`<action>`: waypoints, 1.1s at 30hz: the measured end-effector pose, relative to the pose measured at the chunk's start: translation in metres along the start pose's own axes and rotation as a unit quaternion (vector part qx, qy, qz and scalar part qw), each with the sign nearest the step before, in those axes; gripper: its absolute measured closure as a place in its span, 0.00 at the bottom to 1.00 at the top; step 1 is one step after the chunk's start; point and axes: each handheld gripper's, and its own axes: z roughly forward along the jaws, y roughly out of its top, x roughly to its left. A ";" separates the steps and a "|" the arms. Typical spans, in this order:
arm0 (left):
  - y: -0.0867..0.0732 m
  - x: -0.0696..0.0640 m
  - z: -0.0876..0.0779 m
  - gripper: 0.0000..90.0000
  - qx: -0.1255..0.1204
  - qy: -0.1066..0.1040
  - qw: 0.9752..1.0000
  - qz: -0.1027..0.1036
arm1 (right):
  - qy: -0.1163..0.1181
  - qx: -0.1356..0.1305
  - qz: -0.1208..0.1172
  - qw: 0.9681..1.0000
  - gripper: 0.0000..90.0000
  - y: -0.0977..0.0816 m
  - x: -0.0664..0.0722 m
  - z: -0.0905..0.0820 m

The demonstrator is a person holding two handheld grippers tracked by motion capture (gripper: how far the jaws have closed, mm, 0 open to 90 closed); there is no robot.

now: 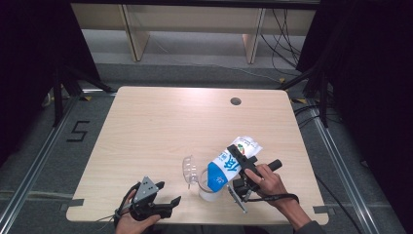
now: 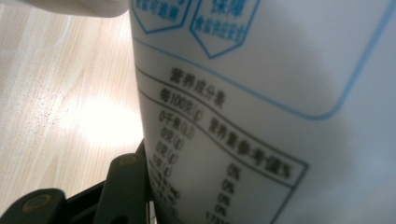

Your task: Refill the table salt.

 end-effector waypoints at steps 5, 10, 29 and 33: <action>0.000 0.001 0.000 0.24 0.001 -0.002 1.000 0.005 | 0.001 0.006 0.019 1.000 0.57 0.000 0.003 -0.001; 0.000 0.001 0.000 0.24 0.001 -0.002 1.000 0.003 | 0.002 0.007 0.014 1.000 0.57 -0.001 0.004 -0.001; 0.000 0.001 -0.001 0.24 0.001 0.000 1.000 0.009 | -0.008 0.011 -0.013 1.000 0.58 -0.004 -0.003 -0.001; 0.000 0.001 -0.001 0.24 -0.001 0.000 1.000 0.002 | -0.011 0.014 -0.008 1.000 0.58 -0.004 -0.002 -0.002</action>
